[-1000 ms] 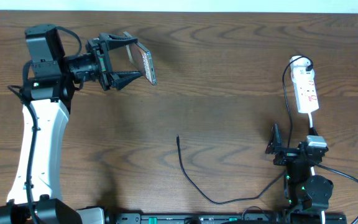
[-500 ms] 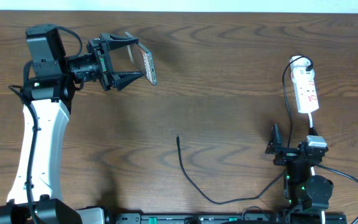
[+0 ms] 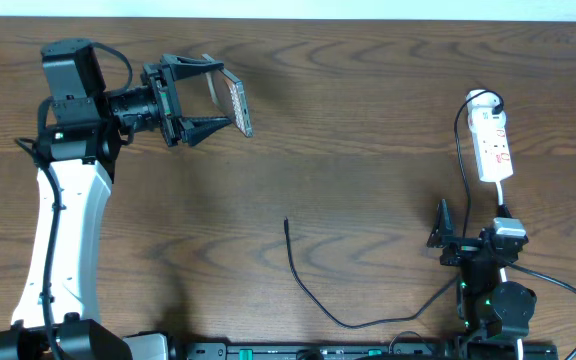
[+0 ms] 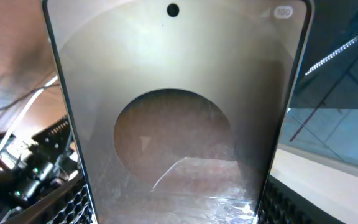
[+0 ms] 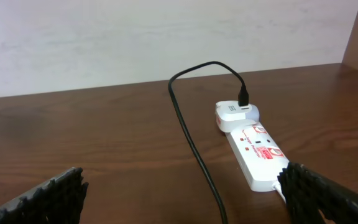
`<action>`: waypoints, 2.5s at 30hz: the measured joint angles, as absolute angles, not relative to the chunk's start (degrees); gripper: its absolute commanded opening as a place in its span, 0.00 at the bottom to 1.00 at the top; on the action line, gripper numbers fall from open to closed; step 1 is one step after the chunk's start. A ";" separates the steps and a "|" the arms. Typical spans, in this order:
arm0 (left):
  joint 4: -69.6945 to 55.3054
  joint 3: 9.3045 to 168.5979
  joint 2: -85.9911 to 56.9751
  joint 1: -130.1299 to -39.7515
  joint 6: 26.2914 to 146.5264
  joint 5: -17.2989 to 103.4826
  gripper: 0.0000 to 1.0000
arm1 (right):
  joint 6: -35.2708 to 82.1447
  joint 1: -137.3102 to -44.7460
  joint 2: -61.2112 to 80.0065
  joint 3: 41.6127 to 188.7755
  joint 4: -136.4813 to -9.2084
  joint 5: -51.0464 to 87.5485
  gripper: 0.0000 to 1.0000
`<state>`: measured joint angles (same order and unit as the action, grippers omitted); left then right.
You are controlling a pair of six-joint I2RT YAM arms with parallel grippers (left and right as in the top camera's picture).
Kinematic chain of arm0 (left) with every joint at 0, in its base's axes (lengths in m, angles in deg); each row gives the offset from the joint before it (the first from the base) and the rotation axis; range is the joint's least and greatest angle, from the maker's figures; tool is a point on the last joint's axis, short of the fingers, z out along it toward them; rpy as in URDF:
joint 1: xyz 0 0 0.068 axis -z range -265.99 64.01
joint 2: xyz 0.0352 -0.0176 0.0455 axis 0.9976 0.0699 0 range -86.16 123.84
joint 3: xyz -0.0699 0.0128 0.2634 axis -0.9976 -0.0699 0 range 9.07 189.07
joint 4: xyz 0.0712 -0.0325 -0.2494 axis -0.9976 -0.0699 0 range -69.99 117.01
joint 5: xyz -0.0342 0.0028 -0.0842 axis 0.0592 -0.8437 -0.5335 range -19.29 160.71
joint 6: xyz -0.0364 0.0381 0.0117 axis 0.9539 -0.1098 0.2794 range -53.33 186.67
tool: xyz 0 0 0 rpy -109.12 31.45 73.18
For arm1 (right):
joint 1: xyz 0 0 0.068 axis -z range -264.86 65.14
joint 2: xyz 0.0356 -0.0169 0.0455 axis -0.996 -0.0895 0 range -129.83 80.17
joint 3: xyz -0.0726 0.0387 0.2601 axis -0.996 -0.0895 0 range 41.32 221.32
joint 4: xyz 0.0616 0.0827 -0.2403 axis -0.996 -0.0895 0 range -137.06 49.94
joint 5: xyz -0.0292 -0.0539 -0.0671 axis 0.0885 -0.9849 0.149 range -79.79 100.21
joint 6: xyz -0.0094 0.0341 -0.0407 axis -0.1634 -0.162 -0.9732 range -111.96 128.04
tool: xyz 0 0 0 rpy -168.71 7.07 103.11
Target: Plug charger to phone and switch on socket
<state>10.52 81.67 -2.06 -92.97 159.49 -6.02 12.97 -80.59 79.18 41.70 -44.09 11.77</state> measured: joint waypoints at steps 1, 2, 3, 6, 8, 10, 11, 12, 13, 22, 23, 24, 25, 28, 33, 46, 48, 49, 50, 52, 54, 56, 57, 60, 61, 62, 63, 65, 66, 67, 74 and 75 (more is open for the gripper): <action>10.63 81.67 -2.06 -92.97 159.77 -6.28 0.07 | 12.97 -80.59 79.18 41.70 -44.09 11.77 0.99; 10.76 81.67 -2.06 -92.97 160.03 -6.48 0.07 | 12.97 -80.59 79.18 41.70 -44.09 11.77 0.99; 10.94 81.67 -2.06 -92.97 160.25 -6.68 0.07 | 12.97 -80.59 79.18 41.70 -44.09 11.79 0.99; 11.00 81.67 -2.06 -92.97 160.49 -7.03 0.07 | 12.97 -80.59 79.18 41.70 -44.09 11.79 0.99; 11.00 81.67 -2.06 -92.97 159.92 -6.98 0.07 | 12.97 -80.59 79.18 41.70 -44.09 11.79 0.99; 11.00 81.67 -2.06 -92.97 158.90 -6.57 0.08 | 12.99 -80.59 79.18 41.70 -44.07 11.79 0.99; 10.91 81.67 -2.06 -92.97 158.02 -6.00 0.07 | 13.34 -80.59 79.18 41.70 -44.03 11.81 0.99; 10.65 81.67 -2.06 -92.97 157.13 -5.17 0.07 | 13.75 -80.59 79.18 41.70 -44.03 11.84 0.99; 10.02 81.67 -2.06 -92.97 156.12 -4.27 0.07 | 14.87 -80.59 79.18 41.70 -44.00 12.01 0.99; -6.94 81.63 -2.06 -92.51 146.66 8.86 0.07 | 20.64 -80.59 76.27 45.68 -48.73 16.32 0.99; -8.50 81.63 -2.06 -92.27 145.98 10.79 0.07 | 20.84 -80.59 74.87 47.32 -49.71 16.67 0.99; -10.03 81.63 -2.06 -91.99 145.39 12.97 0.07 | 21.10 -80.59 72.55 49.94 -50.39 17.06 0.99; -10.94 81.63 -2.06 -91.75 144.78 14.72 0.08 | 21.25 -80.59 70.43 52.72 -51.24 17.67 0.99; -12.78 81.63 -2.06 -90.74 143.99 20.51 0.07 | 21.73 -80.59 61.12 62.86 -54.43 21.06 0.99; -15.80 81.63 -2.06 -89.30 143.84 29.23 0.07 | 25.54 -80.59 39.96 81.85 -64.22 30.59 0.99; -20.87 81.63 -2.13 -83.97 147.60 50.92 0.07 | 42.21 -81.03 -3.75 95.23 -44.25 63.92 0.99; -20.93 81.63 -2.13 -82.61 148.60 53.41 0.07 | 46.69 -82.47 -9.26 95.23 -41.10 65.25 0.99; -21.00 81.63 -2.13 -82.07 149.06 54.17 0.07 | 47.83 -83.19 -11.01 95.23 -39.94 65.65 0.99; -21.04 81.63 -2.13 -81.56 149.43 54.83 0.07 | 48.51 -84.22 -12.82 95.16 -37.86 66.28 0.97; -21.00 81.63 -2.13 -80.69 150.35 55.88 0.07 | 49.12 -87.35 -16.58 95.16 -30.98 68.88 0.96; -20.98 81.63 -2.04 -80.10 150.90 56.36 0.07 | 49.05 -90.10 -18.98 95.14 -24.97 71.40 0.99; -21.00 81.63 -1.86 -79.79 151.12 56.88 0.07 | 49.03 -92.74 -20.93 95.23 -18.67 74.13 0.99; -21.00 81.63 -1.67 -79.77 151.18 57.04 0.07 | 49.03 -94.03 -21.80 95.25 -16.03 75.55 0.99; -20.98 81.63 -0.44 -79.77 151.60 57.32 0.07 | 49.03 -97.09 -23.57 95.27 -9.86 79.51 0.80; -20.98 81.63 0.13 -79.77 151.77 57.30 0.07 | 49.18 -97.79 -23.86 95.27 -9.30 80.25 0.81; -20.98 81.63 0.65 -79.77 151.82 57.12 0.07 | 49.23 -98.36 -24.05 95.27 -9.06 80.88 0.92; -20.95 81.63 1.17 -79.77 151.95 56.88 0.07 | 49.10 -98.91 -24.21 95.27 -8.95 81.30 0.96; -20.60 81.63 2.29 -79.77 152.03 55.92 0.07 | 48.94 -99.87 -24.40 95.27 -8.84 81.76 0.93; -20.39 81.63 2.68 -79.77 152.19 55.38 0.07 | 49.03 -100.28 -24.45 95.27 -8.90 81.84 0.90; -20.19 81.63 3.03 -79.77 152.23 54.87 0.07 | 49.03 -100.81 -24.45 95.27 -8.92 81.80 0.89; -17.70 81.63 3.43 -77.96 152.97 52.80 0.07 | 49.93 -105.01 -24.45 95.27 -9.27 78.13 0.95; -17.61 81.63 3.43 -77.48 153.35 52.80 0.07 | 49.99 -105.68 -24.45 95.27 -9.34 77.38 0.96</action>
